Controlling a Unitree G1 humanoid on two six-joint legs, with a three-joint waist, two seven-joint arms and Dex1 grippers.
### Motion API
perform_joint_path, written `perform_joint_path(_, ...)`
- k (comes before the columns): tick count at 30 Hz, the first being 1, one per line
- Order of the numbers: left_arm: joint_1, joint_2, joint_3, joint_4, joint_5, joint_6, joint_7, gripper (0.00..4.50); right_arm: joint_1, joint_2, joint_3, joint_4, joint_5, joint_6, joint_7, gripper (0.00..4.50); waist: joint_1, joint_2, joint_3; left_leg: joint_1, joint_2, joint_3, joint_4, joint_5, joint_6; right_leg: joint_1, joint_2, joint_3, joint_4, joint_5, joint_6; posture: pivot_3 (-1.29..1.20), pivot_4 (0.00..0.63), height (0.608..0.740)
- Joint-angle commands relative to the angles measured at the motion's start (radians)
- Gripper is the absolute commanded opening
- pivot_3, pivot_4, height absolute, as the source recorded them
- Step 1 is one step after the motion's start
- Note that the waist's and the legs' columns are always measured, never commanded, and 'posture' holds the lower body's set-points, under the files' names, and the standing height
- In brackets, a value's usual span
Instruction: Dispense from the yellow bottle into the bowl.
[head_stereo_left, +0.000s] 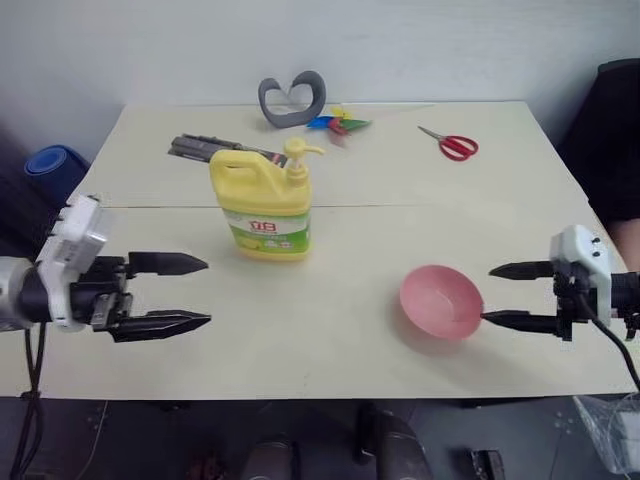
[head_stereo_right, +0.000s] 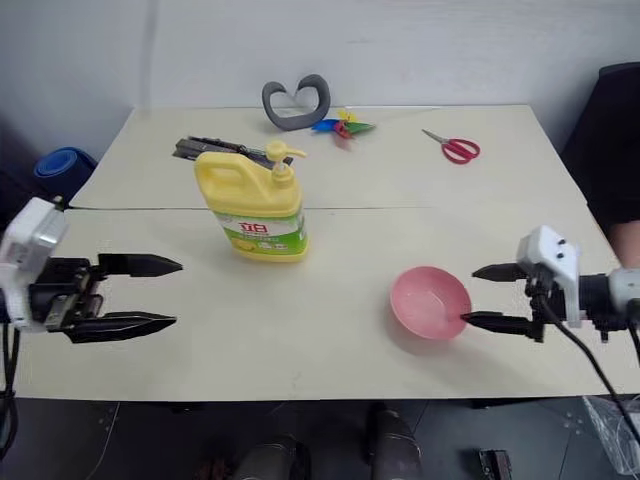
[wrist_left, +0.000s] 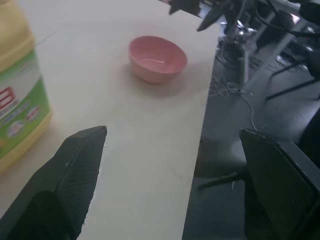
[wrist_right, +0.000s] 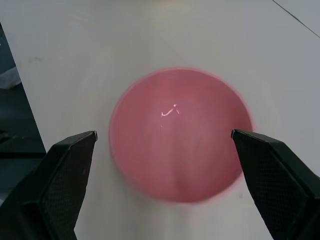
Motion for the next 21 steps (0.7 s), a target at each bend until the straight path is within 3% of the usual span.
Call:
perform_joint_path(1,-0.076,0.001,-0.13,-0.051,0.051,-0.076,-0.042,4.5,0.063,0.037,-0.018,-0.161,0.001,0.05,-0.125,4.49,0.004,0.0,0.0,0.001,0.0,0.001,0.0,0.0,0.0,0.0,0.0,0.002,0.0,0.0,0.0,0.0,0.15,0.74)
perform_joint_path(8,-0.245,-0.054,-0.325,0.022,0.132,-0.133,-0.108,4.5,0.205,0.102,0.118,-0.336,-0.119,0.034,-0.303,4.49,0.011,-0.003,0.0,0.009,0.003,0.011,0.0,-0.001,-0.002,0.002,0.008,0.01,0.001,0.001,-0.002,0.0,0.15,0.74)
perform_joint_path(15,-0.369,-0.107,-0.41,0.079,0.174,-0.141,-0.137,4.5,0.17,0.168,0.294,-0.273,-0.306,-0.034,-0.452,4.49,0.002,-0.008,-0.001,0.011,0.003,0.014,0.0,-0.001,-0.002,0.002,0.009,0.012,0.002,0.002,-0.003,0.0,0.15,0.74)
perform_joint_path(19,-0.385,-0.117,-0.421,0.087,0.188,-0.142,-0.148,4.5,0.151,0.199,0.315,-0.242,-0.329,-0.043,-0.478,3.28,0.002,-0.008,-0.001,0.01,0.004,0.014,0.0,-0.001,-0.002,0.001,0.009,0.011,0.001,0.002,-0.003,0.0,0.15,0.74)
perform_joint_path(21,-0.389,-0.12,-0.418,0.095,0.196,-0.142,-0.152,4.5,0.146,0.207,0.33,-0.231,-0.337,-0.052,-0.479,2.39,0.002,-0.008,-0.001,0.01,0.004,0.014,0.0,-0.001,-0.002,0.001,0.009,0.011,0.0,0.002,-0.003,0.0,0.15,0.74)
